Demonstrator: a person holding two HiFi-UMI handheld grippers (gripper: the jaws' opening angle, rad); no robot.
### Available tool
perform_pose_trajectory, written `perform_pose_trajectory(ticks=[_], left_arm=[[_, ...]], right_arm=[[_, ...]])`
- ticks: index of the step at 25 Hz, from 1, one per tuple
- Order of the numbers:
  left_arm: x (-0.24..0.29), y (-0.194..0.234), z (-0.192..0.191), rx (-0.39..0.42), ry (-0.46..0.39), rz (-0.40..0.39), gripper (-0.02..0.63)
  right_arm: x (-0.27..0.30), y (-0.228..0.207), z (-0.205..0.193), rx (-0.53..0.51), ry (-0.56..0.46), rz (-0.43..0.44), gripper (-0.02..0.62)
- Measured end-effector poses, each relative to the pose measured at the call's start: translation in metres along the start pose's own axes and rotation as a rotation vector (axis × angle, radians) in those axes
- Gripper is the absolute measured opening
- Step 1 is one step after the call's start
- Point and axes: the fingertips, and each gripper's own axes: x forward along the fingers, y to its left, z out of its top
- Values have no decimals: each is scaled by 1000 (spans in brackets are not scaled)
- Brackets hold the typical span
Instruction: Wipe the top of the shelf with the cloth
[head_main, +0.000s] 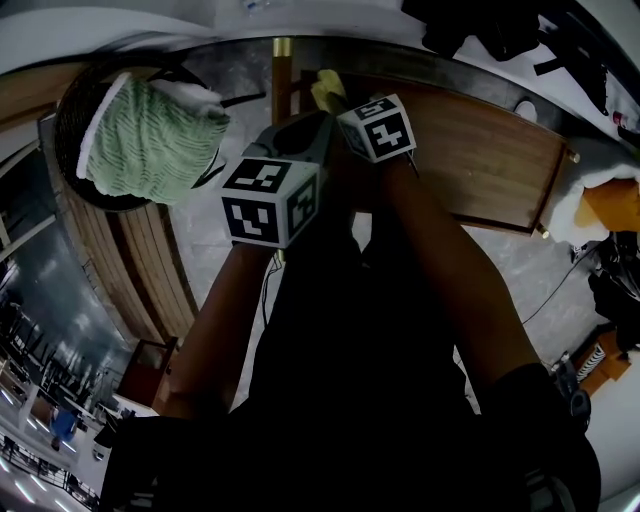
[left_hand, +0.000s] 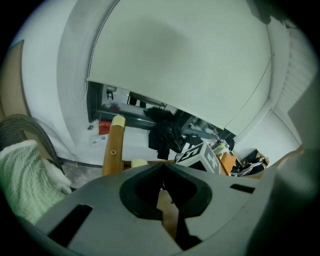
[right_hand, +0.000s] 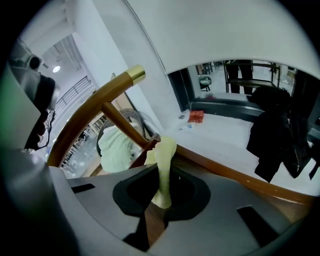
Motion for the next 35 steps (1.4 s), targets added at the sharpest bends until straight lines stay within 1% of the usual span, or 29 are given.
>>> perform_pose_trajectory(ticks=[2,6,13,15,19,27,35], left_arm=[[8,-3,-6,-8,14,18,11],[24,-15,-14,-52,35,41,12],[69,-56,-29,-48,76,41,11],[80,-72,-31,-47,85,30,11],[98,-105,-31,-15,98,-5,11],[128,-159,-33,35,115,-53,11],[154,-209,-37,63,135,-91,11]], right_arm=[[-8,-11,-4,6,-2,-9,49],[-25,-34,-14,14,1,-24,49],[-67,-82,-41,34,1,-65,49],[-78,-98,-49,40,-11,-76,49],[-105,-121,-61,67,-9,-93,49],[-154,-178,-90,129,-38,-163,49],[-212,-255,-122,223,-50,-267,49]])
